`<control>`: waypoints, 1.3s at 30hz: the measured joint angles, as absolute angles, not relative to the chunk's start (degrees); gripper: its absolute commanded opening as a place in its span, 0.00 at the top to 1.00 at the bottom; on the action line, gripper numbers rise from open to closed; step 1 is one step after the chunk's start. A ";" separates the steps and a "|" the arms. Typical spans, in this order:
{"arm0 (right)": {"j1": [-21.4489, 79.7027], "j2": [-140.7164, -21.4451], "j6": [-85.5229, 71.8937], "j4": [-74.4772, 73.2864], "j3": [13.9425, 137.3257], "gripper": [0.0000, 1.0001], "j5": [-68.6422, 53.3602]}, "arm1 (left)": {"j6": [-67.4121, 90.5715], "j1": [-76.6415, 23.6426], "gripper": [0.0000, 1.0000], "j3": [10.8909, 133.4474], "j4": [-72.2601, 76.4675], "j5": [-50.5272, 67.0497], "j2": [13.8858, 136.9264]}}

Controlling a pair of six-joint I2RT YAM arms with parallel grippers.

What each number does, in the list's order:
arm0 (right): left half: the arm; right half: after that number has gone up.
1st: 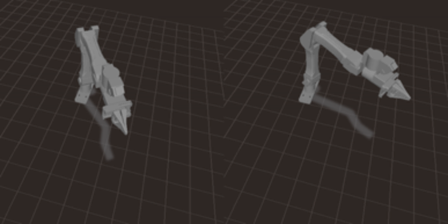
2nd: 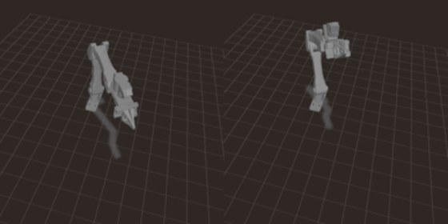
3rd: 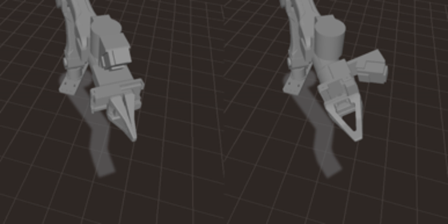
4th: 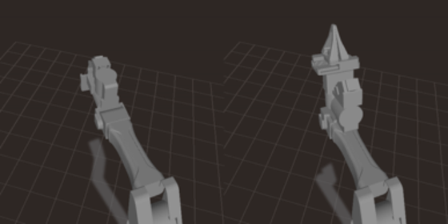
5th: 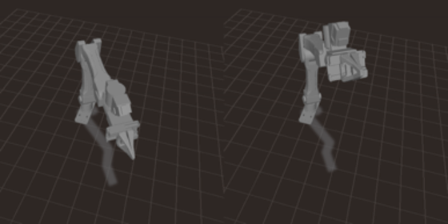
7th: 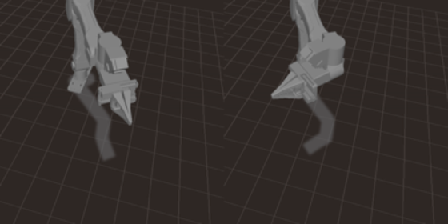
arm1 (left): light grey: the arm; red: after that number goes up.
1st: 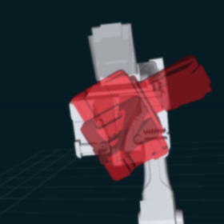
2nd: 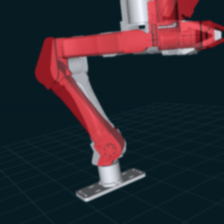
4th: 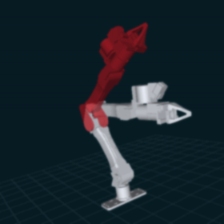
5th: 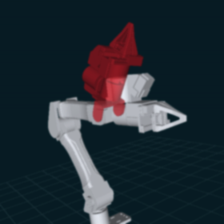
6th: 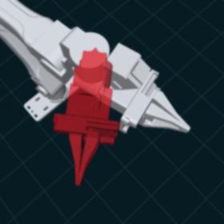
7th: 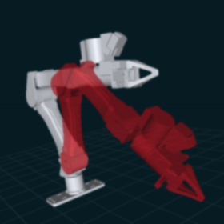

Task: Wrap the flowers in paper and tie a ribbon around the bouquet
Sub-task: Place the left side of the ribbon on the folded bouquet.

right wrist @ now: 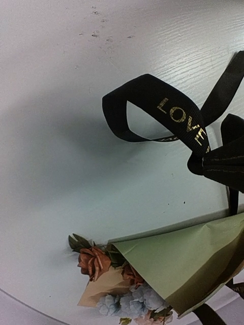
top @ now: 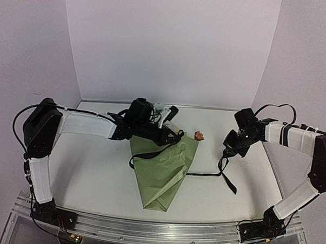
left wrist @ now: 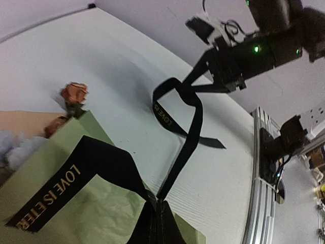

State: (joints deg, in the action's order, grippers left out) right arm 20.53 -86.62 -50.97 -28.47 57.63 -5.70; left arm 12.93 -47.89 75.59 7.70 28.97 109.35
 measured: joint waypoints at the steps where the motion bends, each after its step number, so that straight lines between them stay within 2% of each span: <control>1: 20.82 -86.55 -50.85 -28.44 57.49 1.00 -5.91 | 10.73 -49.26 1.00 77.84 4.88 29.35 111.55; 5: 21.64 -86.41 -50.25 -28.45 57.30 1.00 -6.54 | 4.06 -52.20 0.99 84.12 -3.72 29.85 118.02; 11: 22.51 -86.41 -49.09 -28.78 57.53 1.00 -7.34 | -2.11 -52.80 1.00 87.94 -11.49 29.82 121.20; 22: 22.94 -87.51 -47.65 -30.21 61.20 1.00 -8.05 | -11.62 -58.15 0.97 93.00 -15.75 31.18 121.72; 30: 22.92 -96.32 -46.39 -31.64 68.40 1.00 -10.26 | -16.05 -62.04 0.96 99.02 -18.13 32.45 127.26; 32: 22.94 -98.32 -46.16 -31.70 70.99 1.00 -11.92 | -16.33 -62.09 0.88 99.17 -18.27 32.38 128.62; 37: 23.53 -100.12 -44.57 -31.41 76.04 1.00 -16.02 | -14.14 -61.38 0.55 98.72 -17.21 30.68 129.89; 39: 24.07 -100.10 -43.77 -31.15 76.88 1.00 -17.02 | -11.80 -60.76 0.45 96.59 -14.00 30.02 128.90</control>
State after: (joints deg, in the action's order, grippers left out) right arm 24.07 -100.10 -43.77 -31.15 76.88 -17.02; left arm -11.80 -60.76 96.59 -14.00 30.02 128.90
